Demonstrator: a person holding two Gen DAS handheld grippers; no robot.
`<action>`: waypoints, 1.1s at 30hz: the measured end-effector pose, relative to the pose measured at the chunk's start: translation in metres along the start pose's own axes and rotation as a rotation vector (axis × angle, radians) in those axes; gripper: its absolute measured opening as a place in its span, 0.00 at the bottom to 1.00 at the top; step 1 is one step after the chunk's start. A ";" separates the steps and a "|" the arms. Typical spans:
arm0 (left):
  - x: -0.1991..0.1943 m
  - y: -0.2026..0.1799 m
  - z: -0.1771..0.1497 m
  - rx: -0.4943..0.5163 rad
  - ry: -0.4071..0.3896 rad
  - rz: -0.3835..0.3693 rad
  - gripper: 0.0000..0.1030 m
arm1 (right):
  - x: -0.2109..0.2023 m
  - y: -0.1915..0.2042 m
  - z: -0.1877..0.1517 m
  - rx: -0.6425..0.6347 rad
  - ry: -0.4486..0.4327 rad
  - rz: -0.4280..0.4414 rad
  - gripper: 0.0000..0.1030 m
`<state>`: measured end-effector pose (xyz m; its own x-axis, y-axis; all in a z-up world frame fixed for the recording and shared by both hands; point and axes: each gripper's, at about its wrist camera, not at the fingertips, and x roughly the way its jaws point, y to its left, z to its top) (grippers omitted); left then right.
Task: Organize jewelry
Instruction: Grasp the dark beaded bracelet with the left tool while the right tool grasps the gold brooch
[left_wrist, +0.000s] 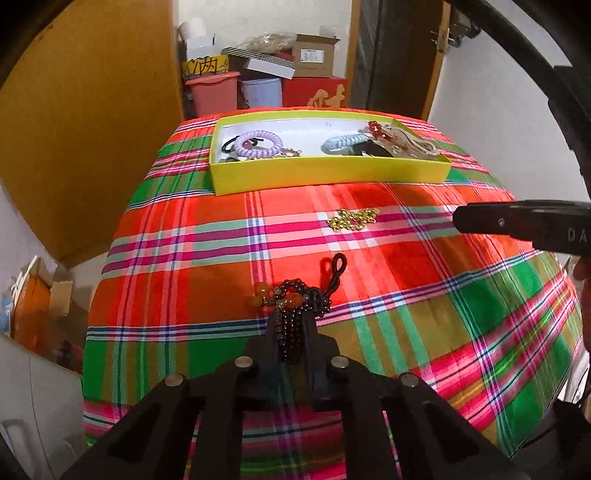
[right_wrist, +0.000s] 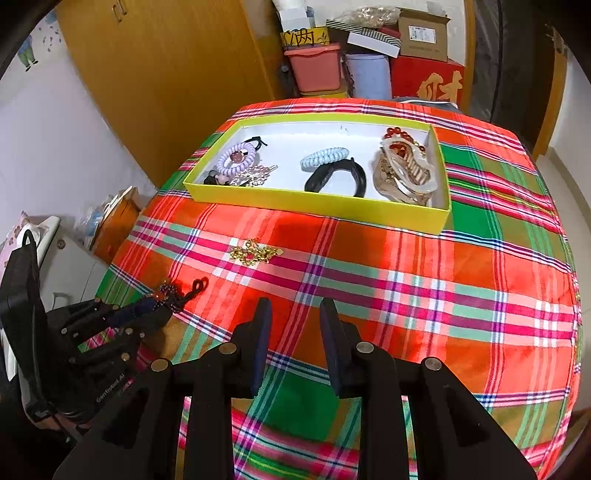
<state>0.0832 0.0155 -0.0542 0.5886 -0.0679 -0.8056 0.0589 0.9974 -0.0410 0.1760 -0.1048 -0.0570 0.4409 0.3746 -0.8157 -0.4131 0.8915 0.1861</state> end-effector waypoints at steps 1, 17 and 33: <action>-0.001 0.001 0.000 -0.009 -0.001 -0.004 0.09 | 0.003 0.002 0.001 -0.006 0.001 0.003 0.26; -0.004 0.036 0.015 -0.140 -0.028 -0.043 0.08 | 0.061 0.029 0.024 -0.124 0.042 0.053 0.55; -0.003 0.055 0.019 -0.187 -0.045 -0.049 0.06 | 0.073 0.048 0.025 -0.245 0.008 -0.095 0.18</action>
<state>0.0996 0.0700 -0.0427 0.6248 -0.1136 -0.7725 -0.0598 0.9795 -0.1924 0.2083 -0.0281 -0.0934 0.4809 0.2888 -0.8278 -0.5510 0.8340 -0.0291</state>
